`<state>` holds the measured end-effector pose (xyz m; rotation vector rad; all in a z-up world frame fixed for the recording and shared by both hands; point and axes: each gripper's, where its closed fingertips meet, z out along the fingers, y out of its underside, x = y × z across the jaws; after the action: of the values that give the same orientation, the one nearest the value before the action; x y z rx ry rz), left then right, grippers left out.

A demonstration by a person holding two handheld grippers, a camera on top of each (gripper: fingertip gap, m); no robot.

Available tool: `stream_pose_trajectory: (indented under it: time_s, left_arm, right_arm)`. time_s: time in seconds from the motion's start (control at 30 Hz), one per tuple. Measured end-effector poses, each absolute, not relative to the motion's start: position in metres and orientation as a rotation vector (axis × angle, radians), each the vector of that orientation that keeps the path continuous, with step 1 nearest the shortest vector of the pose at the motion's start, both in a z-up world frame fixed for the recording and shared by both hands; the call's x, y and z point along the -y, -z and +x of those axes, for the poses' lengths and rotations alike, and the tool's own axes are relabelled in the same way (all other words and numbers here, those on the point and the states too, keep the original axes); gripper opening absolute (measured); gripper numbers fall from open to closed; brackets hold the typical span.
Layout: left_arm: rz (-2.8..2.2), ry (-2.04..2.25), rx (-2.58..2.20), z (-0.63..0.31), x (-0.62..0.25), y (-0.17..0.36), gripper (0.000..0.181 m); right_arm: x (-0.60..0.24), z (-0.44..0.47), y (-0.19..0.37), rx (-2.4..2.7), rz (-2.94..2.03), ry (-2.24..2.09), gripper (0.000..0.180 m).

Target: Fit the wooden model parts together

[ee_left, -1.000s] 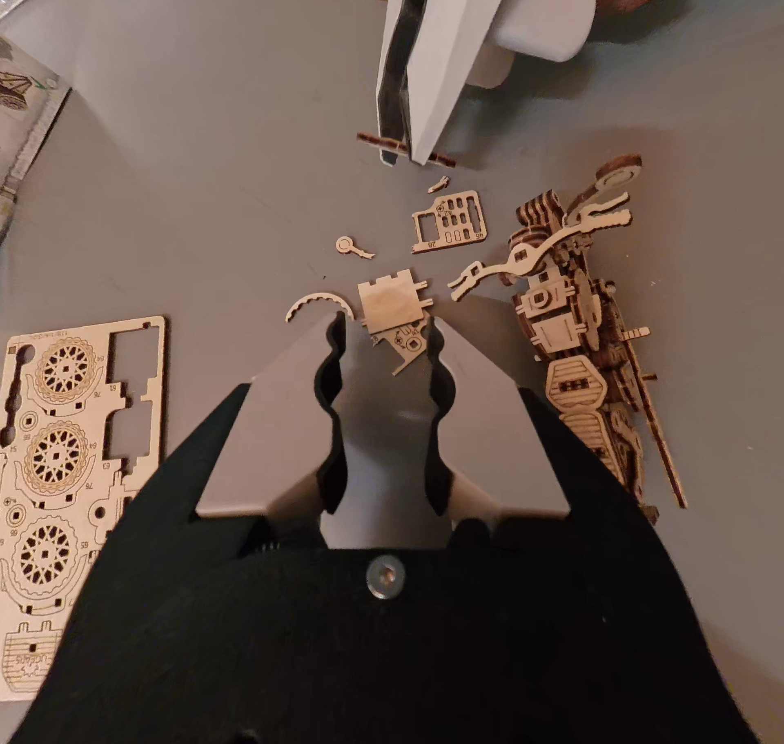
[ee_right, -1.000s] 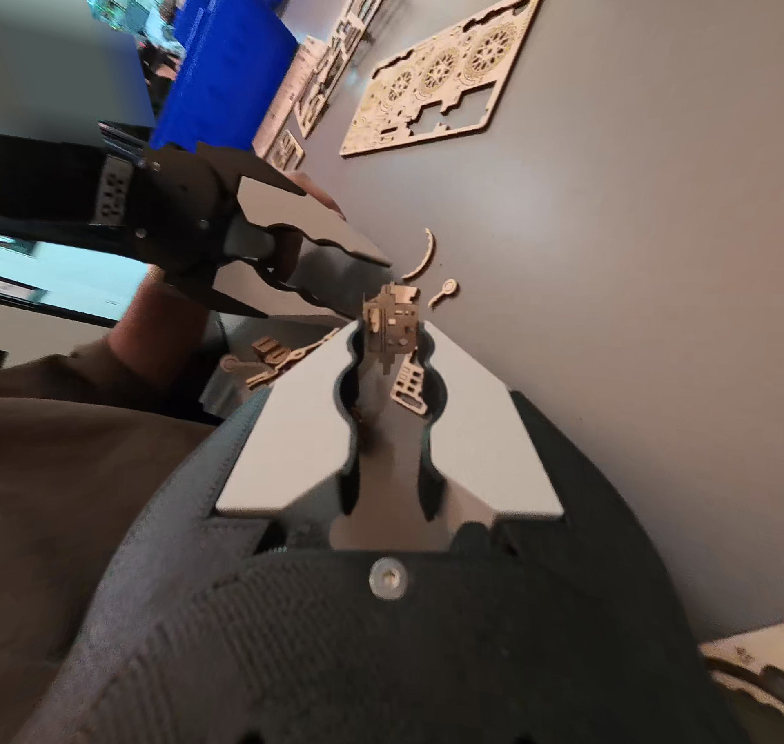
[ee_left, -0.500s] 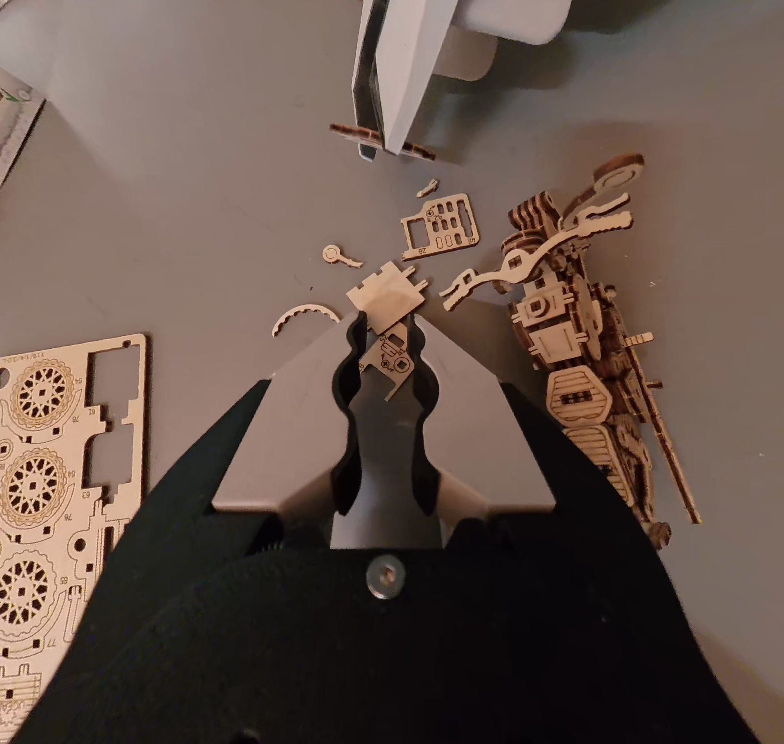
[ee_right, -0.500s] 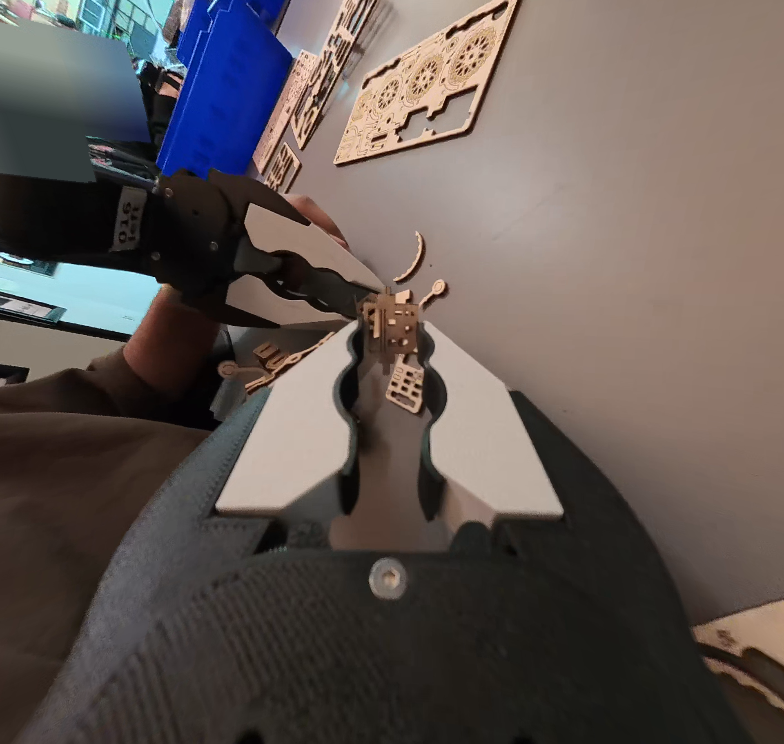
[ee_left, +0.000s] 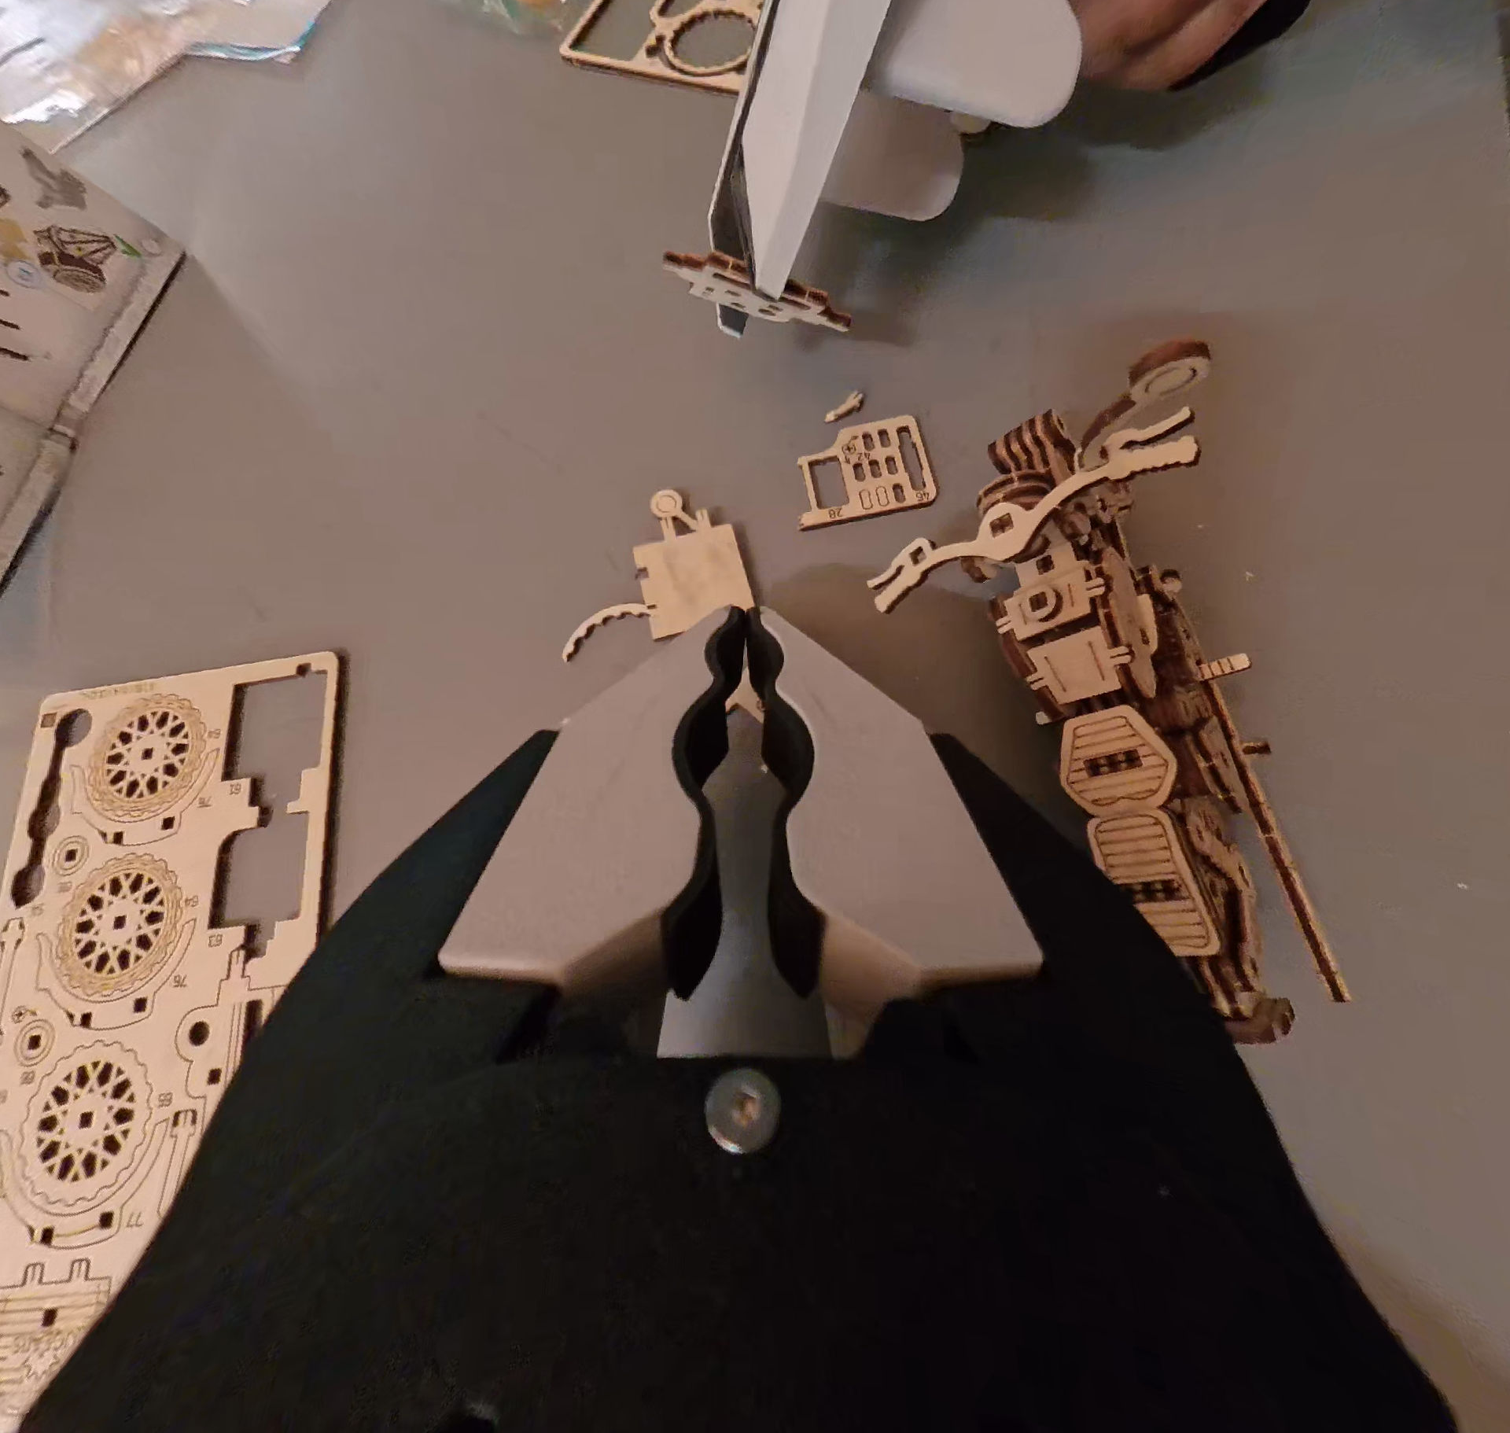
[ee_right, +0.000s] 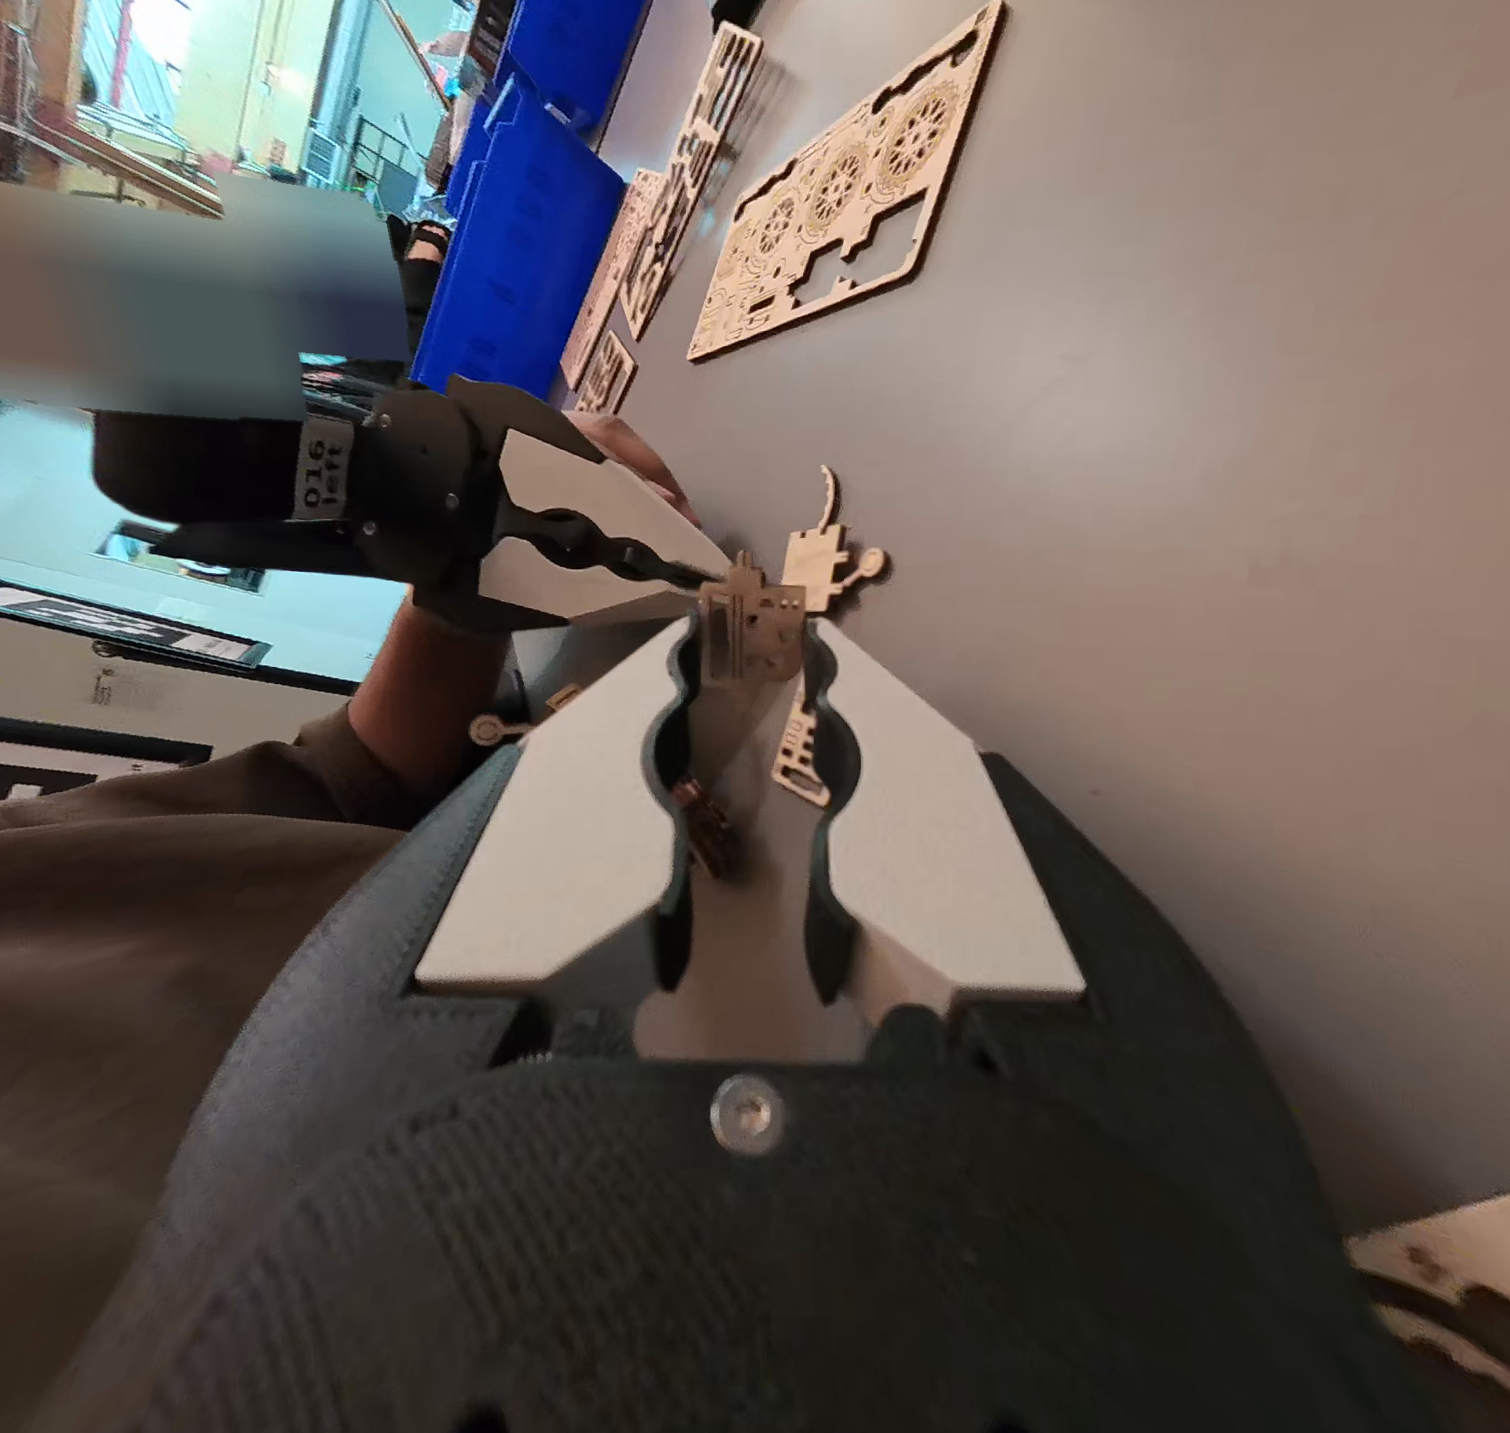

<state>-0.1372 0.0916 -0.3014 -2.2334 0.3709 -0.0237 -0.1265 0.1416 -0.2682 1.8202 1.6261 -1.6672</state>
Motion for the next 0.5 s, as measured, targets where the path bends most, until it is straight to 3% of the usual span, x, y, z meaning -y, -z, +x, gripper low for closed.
stream_pose_trajectory:
  time_s: [0.3, 0.5]
  left_arm:
    - [-2.196, -0.052, -0.259, -0.154, -0.098, 0.295, 0.014]
    - [-1.92, 0.201, -0.157, -0.131, -0.108, 0.231, 0.048]
  right_arm:
    - [-0.137, -0.127, 0.265, -1.674, 1.79, 1.69, 0.024]
    - [-0.121, -0.117, 0.2, -1.091, 1.36, 1.926, 0.024]
